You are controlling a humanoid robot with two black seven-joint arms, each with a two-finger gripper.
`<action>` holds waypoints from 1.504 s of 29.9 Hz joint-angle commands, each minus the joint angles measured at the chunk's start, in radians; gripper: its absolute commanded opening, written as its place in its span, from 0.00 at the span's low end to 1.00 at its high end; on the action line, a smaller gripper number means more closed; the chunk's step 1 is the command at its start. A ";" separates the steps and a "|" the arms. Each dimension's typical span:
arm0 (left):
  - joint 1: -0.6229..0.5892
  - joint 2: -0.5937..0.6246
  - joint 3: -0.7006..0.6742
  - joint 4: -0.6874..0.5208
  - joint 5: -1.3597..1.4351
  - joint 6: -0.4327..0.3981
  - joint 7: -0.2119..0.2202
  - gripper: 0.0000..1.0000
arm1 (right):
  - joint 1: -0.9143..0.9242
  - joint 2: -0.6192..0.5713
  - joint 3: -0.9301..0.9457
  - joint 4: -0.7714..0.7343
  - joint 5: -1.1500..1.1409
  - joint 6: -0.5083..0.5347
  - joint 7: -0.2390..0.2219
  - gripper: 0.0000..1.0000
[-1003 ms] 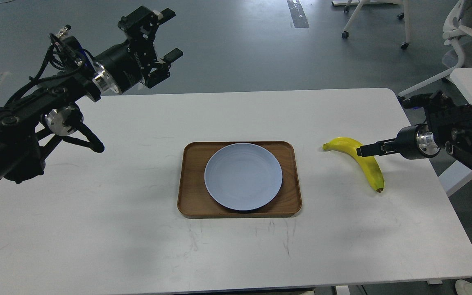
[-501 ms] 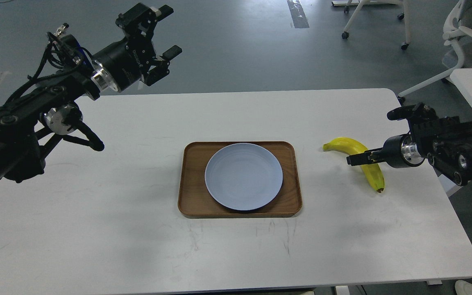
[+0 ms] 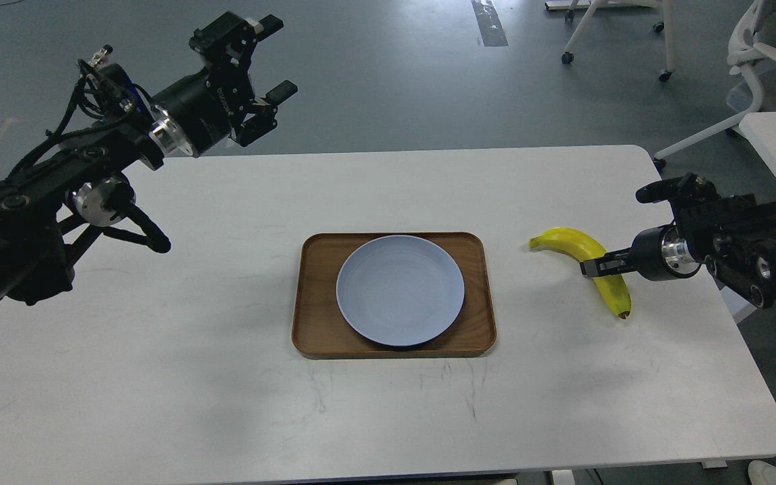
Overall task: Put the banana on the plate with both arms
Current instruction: 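Lift the banana with the right gripper and move it over the plate, then lower the banana onto the plate and release it from the right gripper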
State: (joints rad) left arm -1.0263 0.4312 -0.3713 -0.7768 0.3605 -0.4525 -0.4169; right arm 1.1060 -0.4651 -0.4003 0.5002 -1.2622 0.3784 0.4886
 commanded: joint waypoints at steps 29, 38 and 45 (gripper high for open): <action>-0.005 0.000 -0.009 -0.001 -0.002 0.000 0.001 0.98 | 0.193 0.250 -0.038 0.215 0.026 0.010 0.000 0.01; -0.005 0.000 -0.009 -0.001 -0.002 0.001 0.000 0.98 | 0.161 0.305 -0.037 0.170 0.026 0.007 0.000 0.03; -0.003 -0.002 -0.009 -0.001 -0.002 0.001 0.000 0.98 | 0.164 0.336 -0.038 0.166 0.098 0.011 0.000 0.06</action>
State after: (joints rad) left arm -1.0295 0.4307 -0.3805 -0.7776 0.3589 -0.4514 -0.4172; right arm 1.2668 -0.1362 -0.4374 0.6673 -1.1885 0.3873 0.4887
